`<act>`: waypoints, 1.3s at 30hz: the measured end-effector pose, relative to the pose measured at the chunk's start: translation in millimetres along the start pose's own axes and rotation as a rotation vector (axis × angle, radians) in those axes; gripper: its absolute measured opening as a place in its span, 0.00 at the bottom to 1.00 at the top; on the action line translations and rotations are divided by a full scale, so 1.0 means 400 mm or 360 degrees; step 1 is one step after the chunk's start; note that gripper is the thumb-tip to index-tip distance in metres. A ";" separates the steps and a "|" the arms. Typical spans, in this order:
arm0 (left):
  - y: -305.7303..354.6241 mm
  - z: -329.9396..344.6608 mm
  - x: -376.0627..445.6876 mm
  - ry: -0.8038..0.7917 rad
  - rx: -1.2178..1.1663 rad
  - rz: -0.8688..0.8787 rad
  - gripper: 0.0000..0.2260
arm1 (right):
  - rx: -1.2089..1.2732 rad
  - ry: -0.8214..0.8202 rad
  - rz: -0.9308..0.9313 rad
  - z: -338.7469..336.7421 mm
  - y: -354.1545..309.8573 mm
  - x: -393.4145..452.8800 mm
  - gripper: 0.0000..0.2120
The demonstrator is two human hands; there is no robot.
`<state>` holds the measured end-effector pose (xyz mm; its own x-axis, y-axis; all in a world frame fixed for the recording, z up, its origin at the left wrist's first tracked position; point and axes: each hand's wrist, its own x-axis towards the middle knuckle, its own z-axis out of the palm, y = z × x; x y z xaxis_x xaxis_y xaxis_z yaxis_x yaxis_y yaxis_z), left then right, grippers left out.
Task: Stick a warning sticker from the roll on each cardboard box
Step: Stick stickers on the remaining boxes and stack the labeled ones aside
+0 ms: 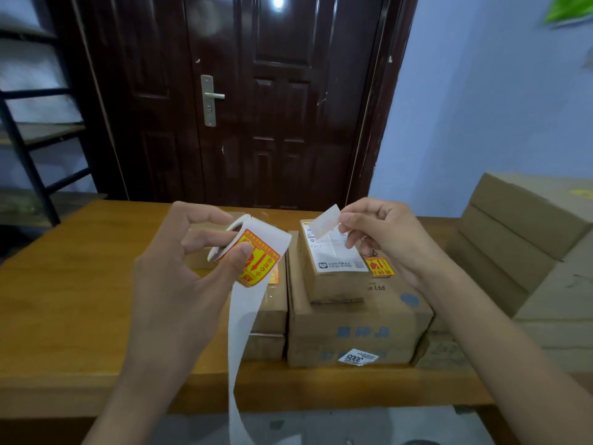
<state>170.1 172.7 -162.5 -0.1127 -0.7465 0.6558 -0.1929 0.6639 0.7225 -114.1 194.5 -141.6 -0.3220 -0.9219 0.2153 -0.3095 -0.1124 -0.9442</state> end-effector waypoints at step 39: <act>-0.046 0.005 -0.007 -0.0017 0.0015 -0.0004 0.15 | -0.0987 0.0189 -0.0169 0.020 0.034 0.026 0.03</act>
<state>172.2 162.4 -178.0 -0.1228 -0.7487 0.6515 -0.2021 0.6616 0.7221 -114.5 180.3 -154.2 -0.3471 -0.8661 0.3597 -0.7938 0.0671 -0.6044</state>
